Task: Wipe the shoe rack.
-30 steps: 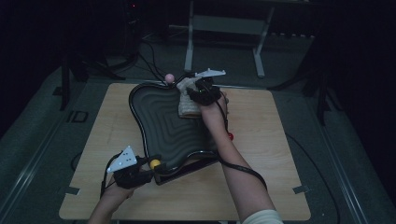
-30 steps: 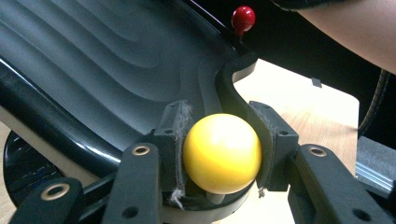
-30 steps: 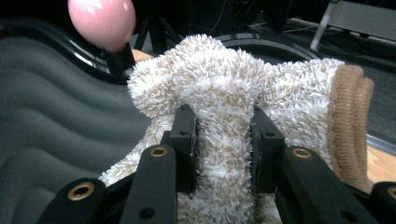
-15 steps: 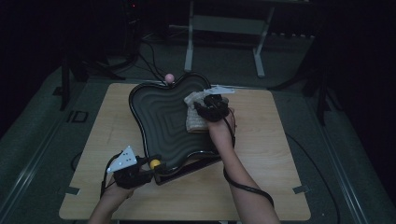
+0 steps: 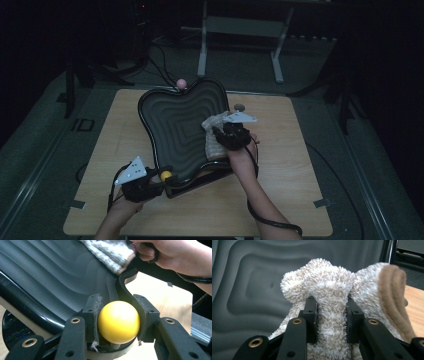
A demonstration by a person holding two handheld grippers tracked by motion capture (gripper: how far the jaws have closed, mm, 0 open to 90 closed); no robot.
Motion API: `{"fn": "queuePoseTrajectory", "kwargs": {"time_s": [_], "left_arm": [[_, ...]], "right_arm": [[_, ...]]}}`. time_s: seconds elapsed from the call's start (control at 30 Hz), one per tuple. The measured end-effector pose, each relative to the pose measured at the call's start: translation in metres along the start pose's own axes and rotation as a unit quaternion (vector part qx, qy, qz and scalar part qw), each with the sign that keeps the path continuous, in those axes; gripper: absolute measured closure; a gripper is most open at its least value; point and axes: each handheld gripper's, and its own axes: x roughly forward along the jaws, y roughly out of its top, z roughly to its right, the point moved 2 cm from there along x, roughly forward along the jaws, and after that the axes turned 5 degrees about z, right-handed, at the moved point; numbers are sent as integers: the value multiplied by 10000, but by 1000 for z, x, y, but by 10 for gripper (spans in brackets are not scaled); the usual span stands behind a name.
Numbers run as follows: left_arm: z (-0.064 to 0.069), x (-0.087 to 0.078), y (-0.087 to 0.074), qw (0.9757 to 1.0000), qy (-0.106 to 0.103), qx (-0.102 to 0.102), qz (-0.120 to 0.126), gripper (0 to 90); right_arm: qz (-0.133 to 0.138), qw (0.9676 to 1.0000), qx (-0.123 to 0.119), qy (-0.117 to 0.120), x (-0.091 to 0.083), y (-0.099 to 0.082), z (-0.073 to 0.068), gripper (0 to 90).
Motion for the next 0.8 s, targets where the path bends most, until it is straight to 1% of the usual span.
{"fn": "queuePoseTrajectory", "kwargs": {"time_s": [0.03, 0.07, 0.17, 0.23, 0.33, 0.43, 0.53, 0.63, 0.73, 0.8], "left_arm": [[0, 0, 0, 10000, -8, 6, -1, 592], [0, 0, 0, 10000, -11, 11, -8, 592], [0, 0, 0, 10000, -4, 5, 7, 592], [0, 0, 0, 10000, -6, 14, -12, 592], [0, 0, 0, 10000, 5, 14, -2, 592], [-1, -1, 0, 10000, -11, 22, 2, 592], [-1, -1, -1, 10000, -8, -4, 34, 592], [-1, -1, -1, 10000, -5, -10, 38, 592], [-1, -1, -1, 10000, -10, -11, 37, 593], [-1, -1, -1, 10000, -3, -13, 43, 592]], "right_arm": [[4, 10000, 19, 14, -2, -3, -1, 685], [24, 10000, -28, 3, -7, -10, -3, 685], [6, 9999, -119, -11, -13, -19, -7, 685], [19, 9999, -132, -16, -17, -25, -8, 685], [76, 9997, -219, -58, -22, -33, -10, 686], [151, 9996, -215, -48, -26, -38, -11, 686], [161, 9997, -190, -7, -26, -37, -10, 685], [131, 9998, -61, 134, -26, -34, -7, 685], [130, 9994, 19, 309, -24, -24, -6, 685], [230, 9991, 27, 353, -23, -9, -5, 685]]}}
